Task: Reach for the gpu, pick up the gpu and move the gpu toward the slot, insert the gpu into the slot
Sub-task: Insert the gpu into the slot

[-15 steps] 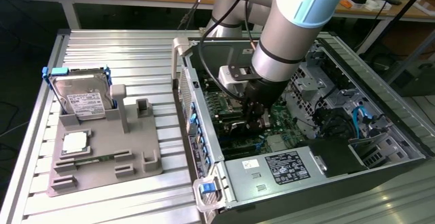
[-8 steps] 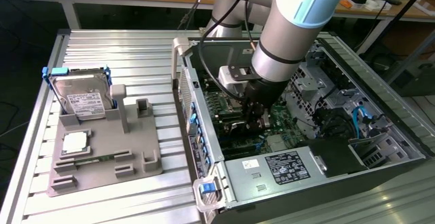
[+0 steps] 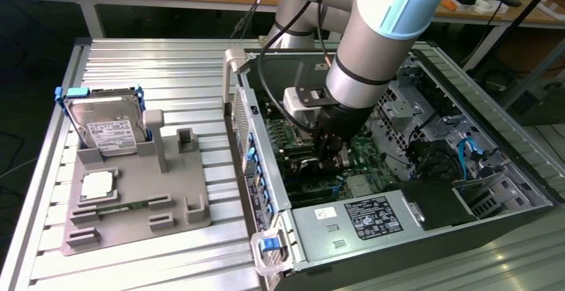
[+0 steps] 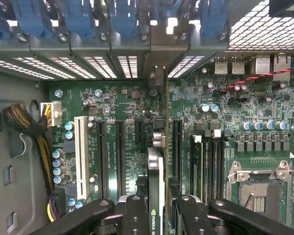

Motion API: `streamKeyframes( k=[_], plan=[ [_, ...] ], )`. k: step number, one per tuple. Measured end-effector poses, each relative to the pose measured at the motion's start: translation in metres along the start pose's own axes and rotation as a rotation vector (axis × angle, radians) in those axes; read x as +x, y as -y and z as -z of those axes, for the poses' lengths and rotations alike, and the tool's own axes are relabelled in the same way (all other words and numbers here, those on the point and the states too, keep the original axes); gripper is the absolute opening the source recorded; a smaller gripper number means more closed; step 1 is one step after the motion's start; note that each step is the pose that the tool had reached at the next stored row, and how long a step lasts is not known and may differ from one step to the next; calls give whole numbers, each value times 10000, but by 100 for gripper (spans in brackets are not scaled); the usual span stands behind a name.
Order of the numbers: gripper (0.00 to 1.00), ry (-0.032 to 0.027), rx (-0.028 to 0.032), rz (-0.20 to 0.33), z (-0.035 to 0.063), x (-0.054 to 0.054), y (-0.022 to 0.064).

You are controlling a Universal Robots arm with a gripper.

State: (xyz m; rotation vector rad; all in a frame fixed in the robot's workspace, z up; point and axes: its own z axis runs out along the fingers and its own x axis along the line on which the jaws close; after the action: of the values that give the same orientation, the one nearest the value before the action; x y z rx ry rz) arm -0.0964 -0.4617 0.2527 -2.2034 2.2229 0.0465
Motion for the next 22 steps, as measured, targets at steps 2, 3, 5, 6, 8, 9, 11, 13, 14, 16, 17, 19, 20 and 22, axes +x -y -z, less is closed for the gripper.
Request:
streamKeyframes(
  k=[2,3,5,6,8,9,11,13,14,16,17,19,20,22],
  plan=[
    [27,-3,-1,1,1,0,0],
    [27,-3,-1,1,1,0,1],
    [27,-2,-1,1,1,0,0],
    [27,-3,-2,1,1,0,0],
    [27,-3,-1,1,1,0,1],
    [27,-3,-1,1,1,0,0],
    [28,15,5,0,-4,-2,0],
    [34,5,7,1,-1,-2,-1],
    [34,-13,19,0,16,-5,-3],
    [34,-51,61,2,66,-16,-3],
    [34,-83,82,2,95,-20,-4],
    [34,-125,116,3,153,-23,-4],
    [34,-144,146,3,198,-24,-5],
    [34,-158,193,4,273,-27,-6]
  ],
)
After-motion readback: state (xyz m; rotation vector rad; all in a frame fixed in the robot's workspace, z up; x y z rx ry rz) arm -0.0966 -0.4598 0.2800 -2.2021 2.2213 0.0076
